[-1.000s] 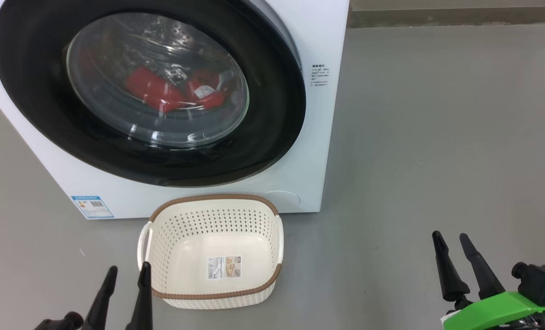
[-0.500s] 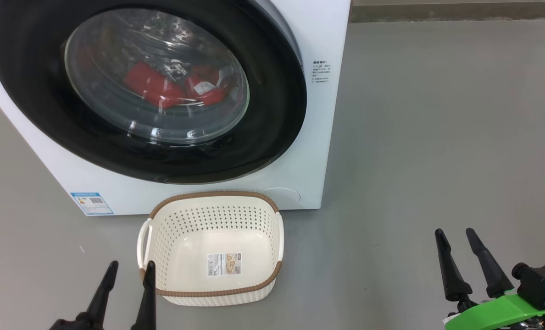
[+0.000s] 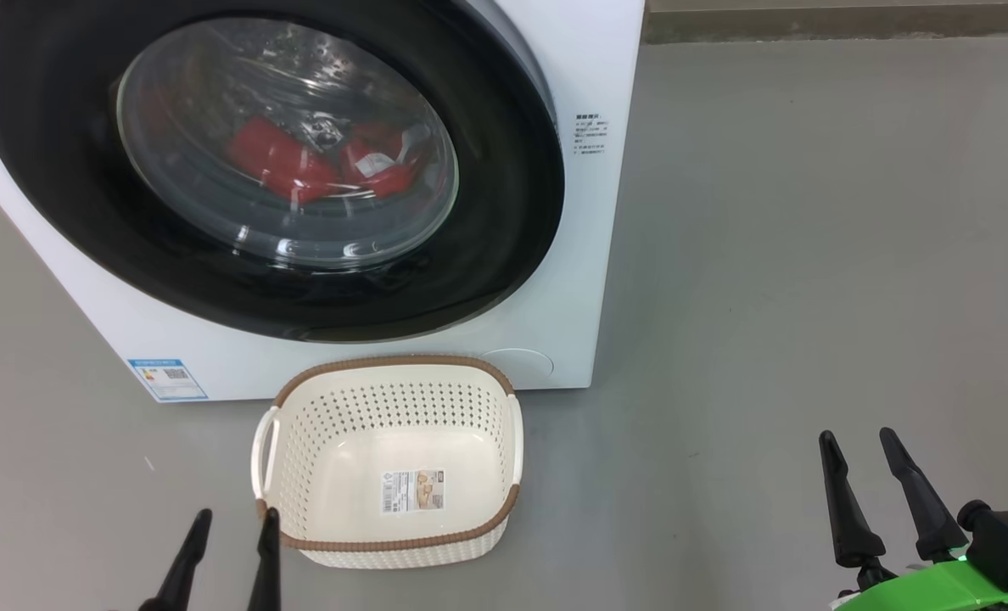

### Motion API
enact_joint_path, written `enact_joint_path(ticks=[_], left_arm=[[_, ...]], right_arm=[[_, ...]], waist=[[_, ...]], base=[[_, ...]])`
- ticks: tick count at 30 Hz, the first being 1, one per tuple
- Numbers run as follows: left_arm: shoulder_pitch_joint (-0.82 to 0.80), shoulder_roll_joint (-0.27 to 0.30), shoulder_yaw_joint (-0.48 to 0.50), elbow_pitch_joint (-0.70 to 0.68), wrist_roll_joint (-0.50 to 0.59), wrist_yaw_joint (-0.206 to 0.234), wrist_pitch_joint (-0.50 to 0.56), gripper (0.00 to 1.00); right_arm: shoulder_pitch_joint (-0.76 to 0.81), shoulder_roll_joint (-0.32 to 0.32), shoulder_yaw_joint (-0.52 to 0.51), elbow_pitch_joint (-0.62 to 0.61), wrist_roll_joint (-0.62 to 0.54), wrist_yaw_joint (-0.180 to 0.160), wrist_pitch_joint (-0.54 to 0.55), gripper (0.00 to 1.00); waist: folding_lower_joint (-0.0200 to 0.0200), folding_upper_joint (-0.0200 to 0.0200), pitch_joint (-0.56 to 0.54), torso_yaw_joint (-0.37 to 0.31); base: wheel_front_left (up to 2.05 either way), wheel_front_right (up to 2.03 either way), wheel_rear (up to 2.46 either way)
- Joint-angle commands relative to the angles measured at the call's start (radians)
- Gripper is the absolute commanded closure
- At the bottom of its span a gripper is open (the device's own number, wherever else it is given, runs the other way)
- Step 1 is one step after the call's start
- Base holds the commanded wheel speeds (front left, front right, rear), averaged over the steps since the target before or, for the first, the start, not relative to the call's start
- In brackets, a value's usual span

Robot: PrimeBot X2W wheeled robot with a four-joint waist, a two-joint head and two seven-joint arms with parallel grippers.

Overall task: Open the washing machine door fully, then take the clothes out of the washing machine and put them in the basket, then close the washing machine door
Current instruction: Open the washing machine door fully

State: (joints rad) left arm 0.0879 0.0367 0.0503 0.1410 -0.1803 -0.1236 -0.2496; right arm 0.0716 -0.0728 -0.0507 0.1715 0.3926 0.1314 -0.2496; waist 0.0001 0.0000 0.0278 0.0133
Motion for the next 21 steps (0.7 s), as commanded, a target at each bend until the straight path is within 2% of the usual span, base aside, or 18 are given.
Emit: enact_joint_path(ticks=[1, 21], left_arm=[[-0.011, 0.014, 0.042, -0.012, -0.021, -0.003, -0.012, 0.0], [-0.014, 0.014, 0.045, -0.002, -0.034, -0.003, -0.012, 0.0]], right_arm=[[-0.014, -0.01, 0.015, -0.027, -0.009, -0.001, -0.012, 0.0], [-0.008, -0.003, 0.019, -0.027, -0.012, -0.001, -0.012, 0.0]], waist=[[0.0, 0.0, 0.001, -0.001], [0.0, 0.0, -0.003, 0.002]], base=[[0.0, 0.0, 0.0], [0.0, 0.0, 0.0]])
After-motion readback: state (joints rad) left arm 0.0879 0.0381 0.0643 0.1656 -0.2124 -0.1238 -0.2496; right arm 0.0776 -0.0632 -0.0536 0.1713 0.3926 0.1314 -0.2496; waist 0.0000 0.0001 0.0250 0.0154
